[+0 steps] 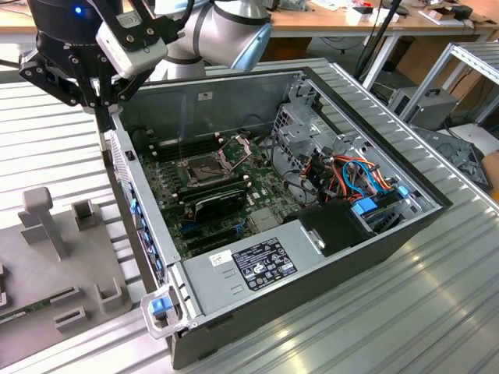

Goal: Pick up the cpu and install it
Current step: 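Reach for the cpu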

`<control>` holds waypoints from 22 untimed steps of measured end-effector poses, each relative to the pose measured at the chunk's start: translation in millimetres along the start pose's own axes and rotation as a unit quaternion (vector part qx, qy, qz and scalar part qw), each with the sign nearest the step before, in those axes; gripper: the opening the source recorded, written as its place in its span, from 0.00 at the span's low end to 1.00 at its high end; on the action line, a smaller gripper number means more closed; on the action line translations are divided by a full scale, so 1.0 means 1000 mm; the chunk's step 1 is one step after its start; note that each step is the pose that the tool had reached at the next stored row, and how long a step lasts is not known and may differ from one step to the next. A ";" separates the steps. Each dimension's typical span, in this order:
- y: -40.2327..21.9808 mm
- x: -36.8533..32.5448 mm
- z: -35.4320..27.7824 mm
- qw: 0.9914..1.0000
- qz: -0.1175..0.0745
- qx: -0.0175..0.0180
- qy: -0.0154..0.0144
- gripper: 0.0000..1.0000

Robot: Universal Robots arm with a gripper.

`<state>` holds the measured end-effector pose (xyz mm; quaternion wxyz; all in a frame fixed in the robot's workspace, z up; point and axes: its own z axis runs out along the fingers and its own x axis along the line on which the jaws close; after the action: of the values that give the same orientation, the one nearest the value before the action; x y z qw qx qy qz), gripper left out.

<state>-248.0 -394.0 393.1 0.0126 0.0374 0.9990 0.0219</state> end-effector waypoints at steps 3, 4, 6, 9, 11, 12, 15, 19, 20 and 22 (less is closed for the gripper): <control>-0.0003 0.0049 -0.0002 1.000 0.000 0.000 0.000 0.11; -0.0004 0.0060 -0.0002 1.000 0.000 0.000 0.000 0.11; -0.0007 0.0088 -0.0003 1.000 0.000 0.000 0.000 0.11; -0.0009 0.0121 -0.0003 1.000 0.000 0.000 0.000 0.11; -0.0011 0.0146 -0.0004 1.000 0.000 0.000 0.000 0.11; -0.0011 0.0154 -0.0004 1.000 0.000 0.000 0.000 0.11; -0.0014 0.0189 -0.0005 1.000 0.000 0.000 0.000 0.11; -0.0017 0.0230 -0.0006 1.000 0.000 0.000 0.000 0.11; -0.0018 0.0246 -0.0007 1.000 0.000 0.000 0.000 0.11; -0.0020 0.0276 -0.0007 1.000 0.000 0.000 0.000 0.11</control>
<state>-275.7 -393.9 393.1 0.0127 0.0374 0.9990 0.0216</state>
